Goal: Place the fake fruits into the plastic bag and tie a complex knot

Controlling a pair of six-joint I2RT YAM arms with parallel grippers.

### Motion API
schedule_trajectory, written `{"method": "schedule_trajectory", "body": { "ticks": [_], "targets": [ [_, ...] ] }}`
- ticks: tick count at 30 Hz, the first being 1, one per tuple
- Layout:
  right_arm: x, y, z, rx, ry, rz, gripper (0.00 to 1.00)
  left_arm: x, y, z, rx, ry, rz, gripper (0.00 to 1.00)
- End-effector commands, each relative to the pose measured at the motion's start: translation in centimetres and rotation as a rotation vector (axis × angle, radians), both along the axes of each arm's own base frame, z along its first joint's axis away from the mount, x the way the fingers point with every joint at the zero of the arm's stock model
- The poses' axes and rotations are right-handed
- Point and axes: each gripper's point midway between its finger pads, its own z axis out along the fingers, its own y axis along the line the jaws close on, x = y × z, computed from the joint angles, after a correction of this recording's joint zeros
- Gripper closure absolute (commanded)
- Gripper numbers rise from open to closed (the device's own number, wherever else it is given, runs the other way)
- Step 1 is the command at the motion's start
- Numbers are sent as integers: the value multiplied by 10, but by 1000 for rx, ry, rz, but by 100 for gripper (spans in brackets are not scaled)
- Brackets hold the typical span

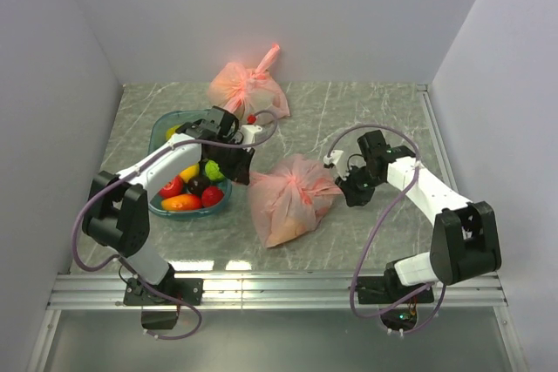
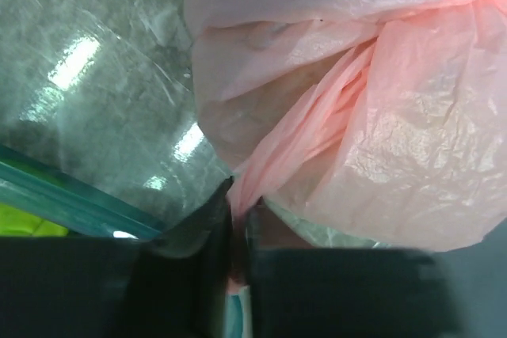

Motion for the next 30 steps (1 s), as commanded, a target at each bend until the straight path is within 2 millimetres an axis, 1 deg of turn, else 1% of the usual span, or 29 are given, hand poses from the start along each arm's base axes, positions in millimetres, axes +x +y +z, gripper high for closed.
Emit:
{"method": "schedule_trajectory", "body": {
  "ticks": [1, 2, 4, 7, 8, 9, 11, 12, 13, 15, 16, 17, 18, 19, 20, 21, 22, 23, 24, 25, 26, 27, 28, 29, 30],
  "targets": [
    [18, -12, 0, -67, -91, -16, 87, 10, 1, 16, -33, -24, -3, 91],
    [20, -16, 1, -68, -96, -46, 100, 14, 0, 21, -49, -32, 5, 100],
    [29, -17, 10, -50, -135, -77, 100, 23, 1, 26, -55, -55, 22, 100],
    [48, -26, 28, -39, -208, -154, 100, 44, 1, 46, -74, -129, 53, 100],
    [55, -31, 34, -34, -227, -185, 100, 53, 5, 52, -80, -152, 78, 100],
    [68, -44, 45, -27, -252, -244, 100, 62, 9, 58, -80, -177, 113, 100],
    [80, -58, 57, -16, -260, -296, 100, 80, 16, 74, -101, -233, 157, 100],
    [85, -69, 64, -10, -251, -320, 100, 88, 24, 75, -105, -237, 181, 100],
    [89, -81, 67, -16, -258, -352, 100, 91, 28, 76, -104, -239, 189, 100],
    [90, -91, 65, -38, -268, -351, 100, 93, 33, 67, -97, -219, 201, 100],
    [87, -92, 60, -46, -262, -340, 100, 92, 33, 57, -91, -205, 198, 100],
    [87, -91, 60, -40, -261, -338, 100, 92, 33, 54, -95, -203, 195, 100],
    [83, -89, 54, -31, -238, -340, 100, 91, 32, 49, -99, -193, 196, 100],
    [81, -80, 50, -6, -215, -327, 100, 90, 29, 44, -108, -179, 190, 100],
    [80, -77, 46, 0, -199, -324, 100, 92, 26, 44, -120, -179, 188, 100],
    [79, -72, 37, 4, -169, -317, 100, 92, 22, 38, -133, -154, 183, 100],
    [78, -65, 32, 15, -153, -301, 100, 92, 19, 36, -142, -144, 177, 100],
    [78, -61, 29, 30, -138, -314, 100, 91, 13, 34, -155, -133, 168, 100],
    [80, -55, 23, 40, -123, -305, 100, 91, 7, 31, -167, -137, 145, 100],
    [79, -47, 21, 49, -109, -286, 100, 90, 4, 28, -166, -141, 130, 98],
    [81, -38, 21, 61, -87, -282, 97, 88, -3, 27, -163, -154, 105, 78],
    [80, -35, 22, 69, -71, -280, 79, 89, -5, 32, -174, -171, 93, 67],
    [81, -33, 25, 78, -70, -278, 67, 92, -7, 37, -182, -187, 97, 56],
    [81, -30, 30, 92, -72, -284, 56, 94, -7, 44, -190, -202, 107, 42],
    [84, -29, 43, 106, -102, -283, 38, 94, -7, 55, -194, -218, 110, 37]
  ]
}}
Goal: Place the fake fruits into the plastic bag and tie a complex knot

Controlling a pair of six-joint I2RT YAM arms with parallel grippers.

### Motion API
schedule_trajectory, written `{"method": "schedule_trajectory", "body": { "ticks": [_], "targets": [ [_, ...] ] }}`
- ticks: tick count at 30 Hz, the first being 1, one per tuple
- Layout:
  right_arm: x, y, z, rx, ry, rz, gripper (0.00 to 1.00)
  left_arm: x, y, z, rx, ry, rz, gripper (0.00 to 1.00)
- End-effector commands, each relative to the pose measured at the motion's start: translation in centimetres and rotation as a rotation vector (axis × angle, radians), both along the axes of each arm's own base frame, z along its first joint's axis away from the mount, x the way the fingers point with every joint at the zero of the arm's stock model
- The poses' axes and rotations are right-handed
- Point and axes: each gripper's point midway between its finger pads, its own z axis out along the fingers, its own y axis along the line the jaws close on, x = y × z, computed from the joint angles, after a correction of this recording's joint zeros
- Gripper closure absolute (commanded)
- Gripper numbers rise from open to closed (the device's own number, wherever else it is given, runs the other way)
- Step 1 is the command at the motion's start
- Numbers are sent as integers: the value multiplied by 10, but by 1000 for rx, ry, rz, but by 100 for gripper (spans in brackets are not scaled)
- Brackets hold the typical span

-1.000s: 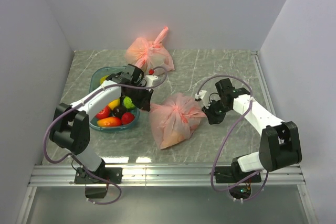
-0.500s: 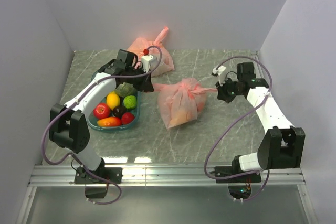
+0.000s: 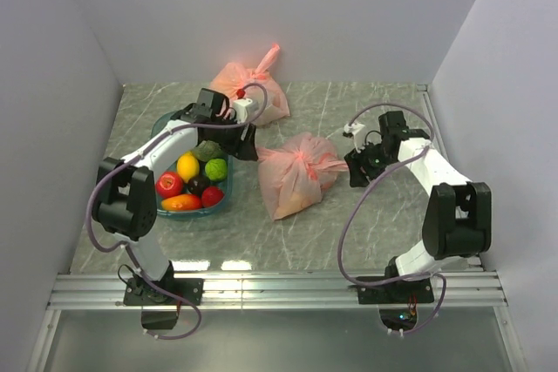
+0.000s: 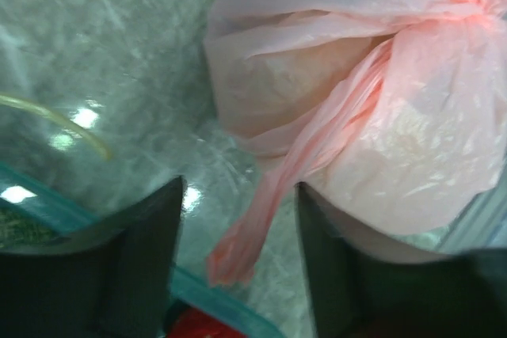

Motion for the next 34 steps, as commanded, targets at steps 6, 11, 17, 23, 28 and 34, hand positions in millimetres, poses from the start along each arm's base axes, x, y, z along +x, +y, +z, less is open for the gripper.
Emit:
{"method": "schedule_trajectory", "body": {
  "ticks": [6, 11, 17, 23, 28, 34],
  "targets": [
    [15, 12, 107, 83, -183, -45, 5, 21, 10, 126, -79, -310, 89, 1],
    [10, 17, 169, 173, -333, -130, 4, 13, 36, 200, -195, -399, 238, 1],
    [-15, 44, 211, 388, -439, -95, 3, -12, 46, 207, -163, -336, 230, 1],
    [-52, 64, 180, 506, -309, -40, 2, -49, 66, 163, -73, -267, 258, 1],
    [-77, 71, 166, 576, -264, -12, 1, -70, 77, 128, -34, -232, 288, 1],
    [-80, 66, 150, 556, -214, -62, 1, -77, 87, 118, -7, -241, 329, 1]
  ]
}}
